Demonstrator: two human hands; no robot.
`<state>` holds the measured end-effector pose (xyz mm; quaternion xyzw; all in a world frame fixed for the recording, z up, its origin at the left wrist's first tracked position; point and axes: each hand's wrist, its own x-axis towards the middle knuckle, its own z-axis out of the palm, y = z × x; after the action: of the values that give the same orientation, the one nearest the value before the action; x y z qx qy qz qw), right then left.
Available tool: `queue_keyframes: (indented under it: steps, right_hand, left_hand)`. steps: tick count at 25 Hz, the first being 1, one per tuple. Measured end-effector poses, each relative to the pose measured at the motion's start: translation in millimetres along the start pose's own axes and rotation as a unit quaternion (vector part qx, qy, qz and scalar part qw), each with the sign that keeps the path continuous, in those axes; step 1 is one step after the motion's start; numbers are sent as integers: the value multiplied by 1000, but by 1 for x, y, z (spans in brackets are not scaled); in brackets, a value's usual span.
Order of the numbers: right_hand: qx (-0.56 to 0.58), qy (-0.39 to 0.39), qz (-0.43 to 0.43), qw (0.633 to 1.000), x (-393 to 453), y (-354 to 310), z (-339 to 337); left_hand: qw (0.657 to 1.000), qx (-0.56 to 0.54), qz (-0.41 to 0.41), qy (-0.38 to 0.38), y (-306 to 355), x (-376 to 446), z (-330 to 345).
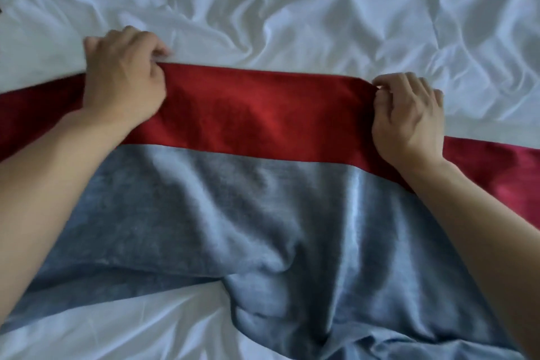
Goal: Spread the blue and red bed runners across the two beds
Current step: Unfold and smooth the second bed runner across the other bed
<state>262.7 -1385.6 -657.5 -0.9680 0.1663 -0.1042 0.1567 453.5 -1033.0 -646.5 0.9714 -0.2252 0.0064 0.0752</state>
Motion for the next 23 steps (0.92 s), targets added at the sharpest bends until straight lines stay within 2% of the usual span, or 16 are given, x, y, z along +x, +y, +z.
queue_keyframes:
  steps: [3, 6, 11, 13, 16, 20, 23]
  right_hand:
    - [-22, 1, 2, 1000, -30, 58, -40]
    - [-67, -38, -31, 997, -58, 123, -77]
    - [-79, -17, -67, 994, -65, 199, -104]
    - [-88, -33, -73, 993, -68, 224, -108]
    - [-74, -40, -83, 993, -69, 247, -110]
    - [-53, -31, -83, 995, -60, 252, -98]
    - [-50, -44, -91, 994, -60, 253, -94]
  left_hand:
    - [995, -53, 86, -5, 119, 3, 8]
    - [984, -91, 151, -16, 243, 0, 21]
    - [970, -103, 216, -39, 361, -10, 40]
    - [967, -94, 232, -44, 385, -17, 42]
    - [966, -35, 254, 23, 390, -35, 51]
    - [980, 18, 193, 47, 380, -47, 61]
    - [978, 15, 200, 53, 379, -49, 68]
